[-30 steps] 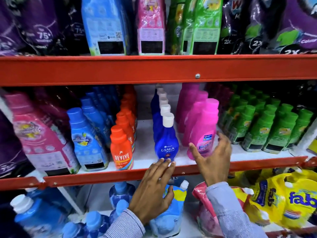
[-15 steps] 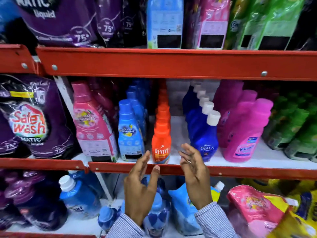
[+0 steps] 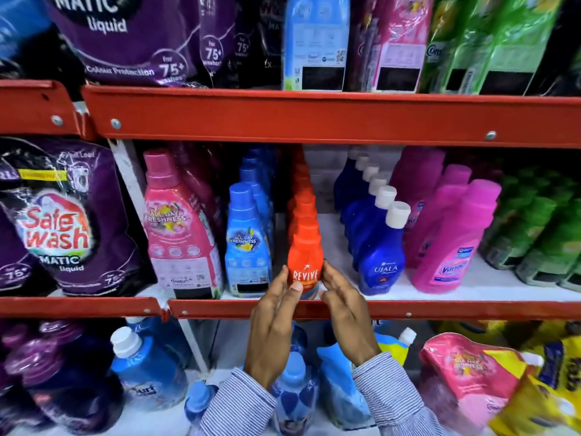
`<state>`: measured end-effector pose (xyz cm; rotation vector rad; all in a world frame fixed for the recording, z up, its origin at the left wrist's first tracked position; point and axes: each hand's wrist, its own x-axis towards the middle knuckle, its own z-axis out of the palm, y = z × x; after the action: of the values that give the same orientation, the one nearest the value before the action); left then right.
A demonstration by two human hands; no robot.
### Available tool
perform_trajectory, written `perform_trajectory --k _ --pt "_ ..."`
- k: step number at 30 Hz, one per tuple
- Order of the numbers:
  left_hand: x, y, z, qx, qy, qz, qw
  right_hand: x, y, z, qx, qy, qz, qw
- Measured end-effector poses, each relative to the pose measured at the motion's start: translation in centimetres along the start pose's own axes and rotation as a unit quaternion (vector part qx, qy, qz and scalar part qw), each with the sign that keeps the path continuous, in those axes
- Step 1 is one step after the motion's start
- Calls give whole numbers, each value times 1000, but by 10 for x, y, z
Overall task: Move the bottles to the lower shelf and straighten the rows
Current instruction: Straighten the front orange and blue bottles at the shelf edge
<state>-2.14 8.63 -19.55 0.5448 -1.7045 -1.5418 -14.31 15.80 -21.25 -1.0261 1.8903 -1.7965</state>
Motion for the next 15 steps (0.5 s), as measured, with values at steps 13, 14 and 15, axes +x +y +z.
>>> perform_trajectory --k 13,14,15 --pt "6 -4 2 -10 -15 -40 999 -1 1 3 12 11 -4 1000" --pt "6 -3 2 -10 -14 -39 999 -1 2 3 6 9 -11 1000" --pt "5 -3 1 -10 -13 -37 999 -1 2 3 2 6 -18 1000"
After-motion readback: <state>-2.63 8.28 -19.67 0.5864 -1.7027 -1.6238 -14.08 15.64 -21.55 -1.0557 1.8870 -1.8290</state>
